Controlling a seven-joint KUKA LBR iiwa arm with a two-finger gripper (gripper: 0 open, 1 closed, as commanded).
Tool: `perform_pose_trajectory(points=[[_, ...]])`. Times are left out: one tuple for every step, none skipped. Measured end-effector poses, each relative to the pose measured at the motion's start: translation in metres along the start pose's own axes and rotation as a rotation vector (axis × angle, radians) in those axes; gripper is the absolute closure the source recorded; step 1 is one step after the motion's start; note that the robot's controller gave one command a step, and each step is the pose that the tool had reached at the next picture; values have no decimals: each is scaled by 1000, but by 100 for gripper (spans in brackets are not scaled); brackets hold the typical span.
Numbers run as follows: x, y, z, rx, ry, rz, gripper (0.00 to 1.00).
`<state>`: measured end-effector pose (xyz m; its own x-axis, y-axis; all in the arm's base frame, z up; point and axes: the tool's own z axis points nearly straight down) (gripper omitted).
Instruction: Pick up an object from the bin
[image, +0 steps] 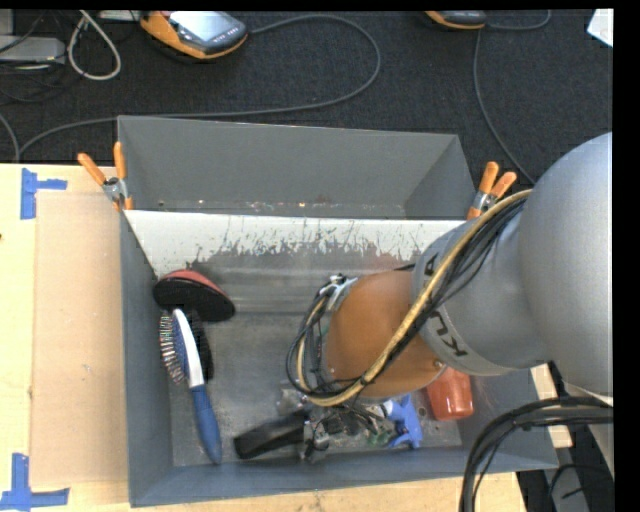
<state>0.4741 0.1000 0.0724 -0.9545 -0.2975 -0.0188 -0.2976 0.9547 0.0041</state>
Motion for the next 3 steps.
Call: perform_pose_trajectory(points=[[2,1,-12,-1,8,-1,100],[4,2,-38,-2,19,-1,100],[3,2,-68,-2,15,-1,100]])
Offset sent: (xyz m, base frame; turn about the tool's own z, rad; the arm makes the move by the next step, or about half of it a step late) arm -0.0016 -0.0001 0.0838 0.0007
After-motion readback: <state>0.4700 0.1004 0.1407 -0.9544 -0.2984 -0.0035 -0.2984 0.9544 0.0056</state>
